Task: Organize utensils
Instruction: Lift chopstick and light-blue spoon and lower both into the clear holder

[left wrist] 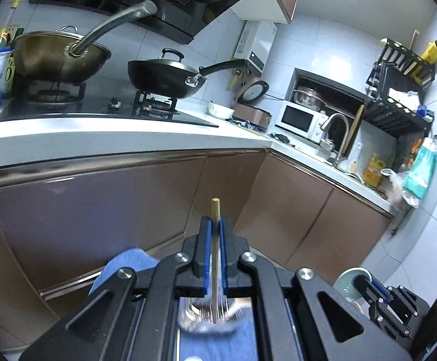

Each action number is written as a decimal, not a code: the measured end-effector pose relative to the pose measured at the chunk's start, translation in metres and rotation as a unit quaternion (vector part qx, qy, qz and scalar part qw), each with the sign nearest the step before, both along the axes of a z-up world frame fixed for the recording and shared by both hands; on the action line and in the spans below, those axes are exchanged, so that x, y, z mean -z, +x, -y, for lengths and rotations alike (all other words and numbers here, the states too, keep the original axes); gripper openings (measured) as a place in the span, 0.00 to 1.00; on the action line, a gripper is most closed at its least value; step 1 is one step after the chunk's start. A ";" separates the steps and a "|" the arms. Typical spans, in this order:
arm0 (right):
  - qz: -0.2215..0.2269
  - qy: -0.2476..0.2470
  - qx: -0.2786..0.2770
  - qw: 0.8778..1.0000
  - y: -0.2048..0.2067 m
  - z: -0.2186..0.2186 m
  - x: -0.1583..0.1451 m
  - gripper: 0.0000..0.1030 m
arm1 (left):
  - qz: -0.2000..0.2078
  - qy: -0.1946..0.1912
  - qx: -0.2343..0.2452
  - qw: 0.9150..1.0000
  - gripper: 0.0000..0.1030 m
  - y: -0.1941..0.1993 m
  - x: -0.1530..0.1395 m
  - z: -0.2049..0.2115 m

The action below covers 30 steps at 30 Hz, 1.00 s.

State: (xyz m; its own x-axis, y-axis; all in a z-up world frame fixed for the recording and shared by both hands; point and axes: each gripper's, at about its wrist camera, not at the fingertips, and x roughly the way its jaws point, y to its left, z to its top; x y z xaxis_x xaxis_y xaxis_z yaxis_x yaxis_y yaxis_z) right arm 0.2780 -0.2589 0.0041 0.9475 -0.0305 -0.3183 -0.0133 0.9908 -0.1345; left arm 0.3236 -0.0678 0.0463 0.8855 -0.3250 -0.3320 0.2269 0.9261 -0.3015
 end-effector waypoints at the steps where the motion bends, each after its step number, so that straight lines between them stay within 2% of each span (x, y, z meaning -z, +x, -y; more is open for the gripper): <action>1: 0.002 -0.006 0.005 1.000 0.011 -0.001 0.003 0.07 | 0.002 0.004 -0.005 1.000 0.04 0.009 0.005 0.006; 8: 0.001 -0.048 0.031 0.998 0.072 -0.011 0.040 0.07 | -0.008 0.025 -0.022 0.999 0.05 0.064 0.054 0.033; 12: -0.002 -0.070 0.043 0.997 0.093 -0.017 0.067 0.07 | -0.004 0.041 -0.023 0.999 0.05 0.078 0.079 0.044; 22: -0.004 -0.103 0.030 0.994 0.115 -0.032 0.113 0.07 | -0.018 0.050 -0.030 0.998 0.05 0.097 0.129 0.055; 27: -0.008 -0.107 0.016 0.994 0.114 -0.035 0.126 0.07 | -0.017 0.064 -0.035 0.997 0.05 0.095 0.141 0.055; 28: -0.010 -0.105 0.012 0.994 0.113 -0.035 0.127 0.08 | -0.018 0.063 -0.034 0.997 0.05 0.094 0.141 0.054; 30: -0.013 -0.102 0.006 0.995 0.112 -0.035 0.127 0.23 | -0.021 0.060 -0.031 0.998 0.06 0.092 0.140 0.052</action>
State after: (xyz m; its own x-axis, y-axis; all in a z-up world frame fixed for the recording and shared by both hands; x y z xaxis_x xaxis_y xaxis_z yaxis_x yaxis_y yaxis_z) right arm 0.3898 -0.2239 -0.1227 0.9383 -0.1084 -0.3285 -0.0073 0.9432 -0.3320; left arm 0.4160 -0.1201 -0.0934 0.8873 -0.2267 -0.4016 0.1585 0.9677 -0.1961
